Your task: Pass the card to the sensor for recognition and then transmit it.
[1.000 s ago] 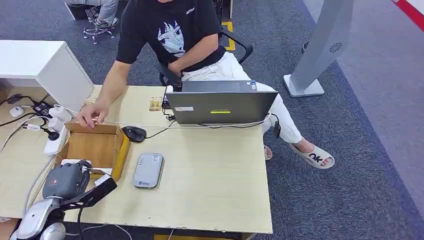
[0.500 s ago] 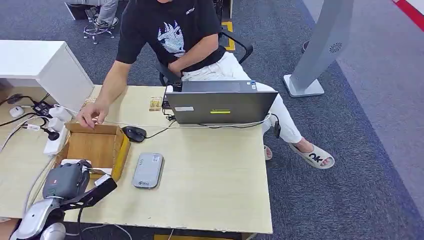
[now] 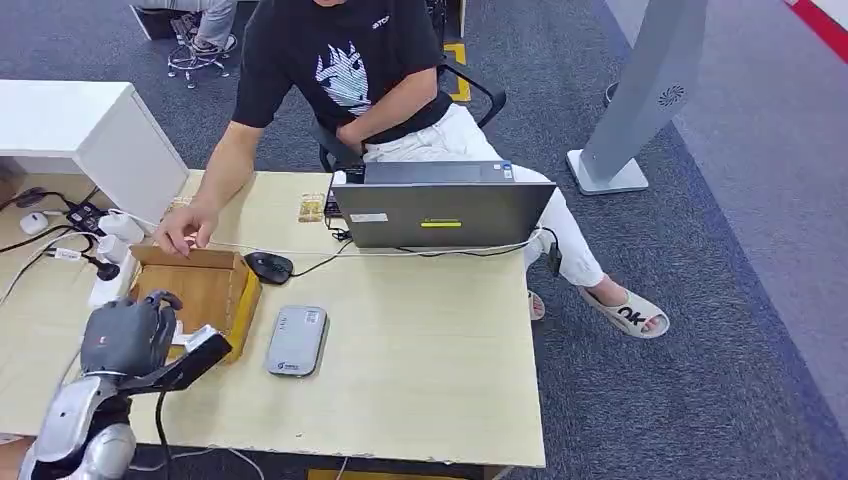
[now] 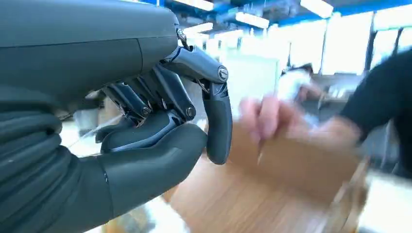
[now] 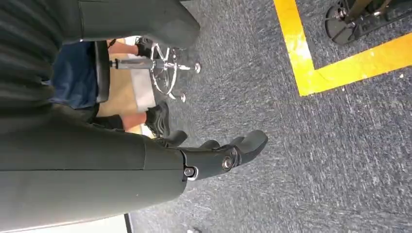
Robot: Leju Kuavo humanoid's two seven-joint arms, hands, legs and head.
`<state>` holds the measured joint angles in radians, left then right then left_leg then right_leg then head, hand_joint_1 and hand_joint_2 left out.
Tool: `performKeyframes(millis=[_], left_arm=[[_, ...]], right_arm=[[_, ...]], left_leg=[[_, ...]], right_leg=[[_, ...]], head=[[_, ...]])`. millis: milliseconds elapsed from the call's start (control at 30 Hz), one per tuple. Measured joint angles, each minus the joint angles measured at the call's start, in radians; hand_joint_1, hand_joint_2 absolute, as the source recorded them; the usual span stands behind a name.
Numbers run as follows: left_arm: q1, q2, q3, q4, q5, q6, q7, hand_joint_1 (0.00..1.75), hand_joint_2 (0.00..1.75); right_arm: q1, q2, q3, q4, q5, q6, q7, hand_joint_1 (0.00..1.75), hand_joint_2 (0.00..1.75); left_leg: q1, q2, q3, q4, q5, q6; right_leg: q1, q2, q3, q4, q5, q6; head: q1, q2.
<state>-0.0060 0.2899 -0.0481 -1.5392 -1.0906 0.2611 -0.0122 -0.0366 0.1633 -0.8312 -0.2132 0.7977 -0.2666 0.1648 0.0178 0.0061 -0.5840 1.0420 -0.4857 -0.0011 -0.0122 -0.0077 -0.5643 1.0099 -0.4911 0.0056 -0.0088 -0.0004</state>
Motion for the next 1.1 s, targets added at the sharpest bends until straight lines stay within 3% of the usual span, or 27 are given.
performKeyframes(millis=[67, 367, 533, 567, 1067, 1100], left_arm=[[-0.035, 0.000, 0.000, -0.010, 0.003, 0.038, -0.014, 1.75, 1.75], [-0.150, 0.014, 0.002, -0.075, 0.027, 0.038, -0.010, 1.75, 1.75], [-0.152, 0.019, 0.002, -0.100, 0.030, 0.044, -0.010, 1.75, 1.75], [-0.152, 0.020, 0.002, -0.100, 0.030, 0.045, -0.010, 1.50, 1.75], [-0.145, 0.019, 0.002, -0.100, 0.030, 0.046, -0.010, 1.50, 1.75], [-0.145, 0.019, 0.002, -0.100, 0.030, 0.046, -0.010, 0.00, 1.75]], right_arm=[[-0.001, 0.000, 0.000, 0.000, 0.020, 0.003, -0.003, 0.00, 1.75], [-0.008, 0.000, -0.029, 0.000, 0.063, 0.005, -0.015, 0.00, 1.75], [-0.008, 0.000, -0.035, 0.000, 0.069, 0.005, -0.013, 0.00, 1.75], [-0.008, 0.000, -0.037, 0.000, 0.069, 0.005, -0.012, 0.00, 1.75], [-0.008, 0.000, -0.043, 0.000, 0.071, 0.005, -0.012, 0.00, 1.75], [-0.008, 0.000, -0.043, 0.000, 0.071, 0.005, -0.012, 0.00, 1.75]], left_leg=[[0.000, 0.000, 0.000, 0.000, 0.000, 0.000], [0.000, 0.000, 0.000, 0.000, 0.001, -0.001], [0.000, 0.000, 0.000, 0.000, 0.001, -0.001], [0.000, 0.000, 0.000, 0.000, 0.001, -0.001], [0.000, 0.000, 0.000, 0.000, 0.001, -0.001], [0.000, 0.000, 0.000, 0.000, 0.001, -0.001]], right_leg=[[0.000, 0.000, 0.000, 0.000, 0.000, 0.000], [0.000, 0.000, 0.000, 0.000, 0.001, 0.000], [0.000, 0.000, 0.000, 0.000, 0.001, 0.000], [0.000, 0.000, 0.000, 0.000, 0.001, 0.000], [0.000, 0.000, 0.000, 0.000, 0.001, 0.001], [0.000, 0.000, 0.000, 0.000, 0.001, 0.001]], head=[[0.000, 0.000], [0.000, 0.000], [0.000, 0.000], [0.000, 0.000], [0.000, 0.000], [0.000, 0.000]])
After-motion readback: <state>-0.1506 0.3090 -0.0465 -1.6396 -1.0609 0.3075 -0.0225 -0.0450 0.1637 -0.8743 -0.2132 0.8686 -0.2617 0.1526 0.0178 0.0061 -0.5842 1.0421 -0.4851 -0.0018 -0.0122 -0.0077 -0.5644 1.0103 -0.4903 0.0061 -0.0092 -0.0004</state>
